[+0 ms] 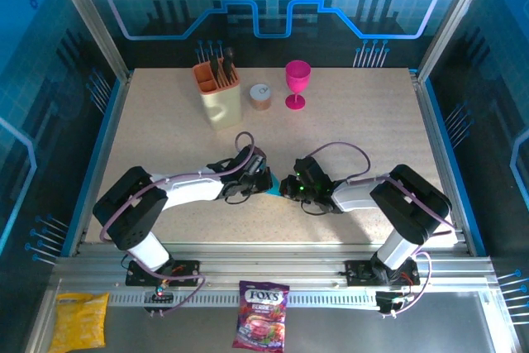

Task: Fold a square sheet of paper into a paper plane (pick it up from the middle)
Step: Third fold the triangle at the center of the table.

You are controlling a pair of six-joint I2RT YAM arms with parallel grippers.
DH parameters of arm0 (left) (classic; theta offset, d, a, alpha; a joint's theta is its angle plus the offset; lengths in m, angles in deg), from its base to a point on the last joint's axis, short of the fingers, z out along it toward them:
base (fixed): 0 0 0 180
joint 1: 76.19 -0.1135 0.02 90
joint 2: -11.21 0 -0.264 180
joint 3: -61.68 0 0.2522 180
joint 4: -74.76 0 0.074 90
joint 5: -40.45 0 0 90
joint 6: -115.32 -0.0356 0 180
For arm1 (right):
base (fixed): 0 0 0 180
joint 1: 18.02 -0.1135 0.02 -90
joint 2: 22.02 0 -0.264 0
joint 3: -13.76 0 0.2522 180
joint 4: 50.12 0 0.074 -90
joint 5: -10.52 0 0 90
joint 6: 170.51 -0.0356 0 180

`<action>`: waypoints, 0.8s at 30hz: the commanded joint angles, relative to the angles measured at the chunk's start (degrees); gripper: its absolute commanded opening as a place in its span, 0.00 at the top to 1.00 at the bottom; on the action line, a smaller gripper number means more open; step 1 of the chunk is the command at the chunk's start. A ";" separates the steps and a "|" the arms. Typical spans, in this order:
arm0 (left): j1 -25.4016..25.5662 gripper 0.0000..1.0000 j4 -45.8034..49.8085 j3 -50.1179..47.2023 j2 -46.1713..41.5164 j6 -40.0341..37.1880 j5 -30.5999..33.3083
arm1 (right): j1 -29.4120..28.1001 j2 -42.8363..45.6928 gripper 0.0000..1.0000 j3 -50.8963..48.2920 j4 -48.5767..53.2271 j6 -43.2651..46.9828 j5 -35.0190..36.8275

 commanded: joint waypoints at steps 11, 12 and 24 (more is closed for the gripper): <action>0.39 1.00 -2.44 -2.93 4.33 2.50 0.65 | -1.11 0.09 1.00 -2.52 11.62 -1.10 2.29; 0.23 1.00 -2.14 -3.23 4.24 2.39 0.92 | -1.23 0.41 1.00 -2.60 12.09 -1.22 2.55; -3.17 1.00 -1.10 -6.86 1.59 0.01 1.57 | -3.79 8.19 1.00 -4.67 17.41 -3.08 5.92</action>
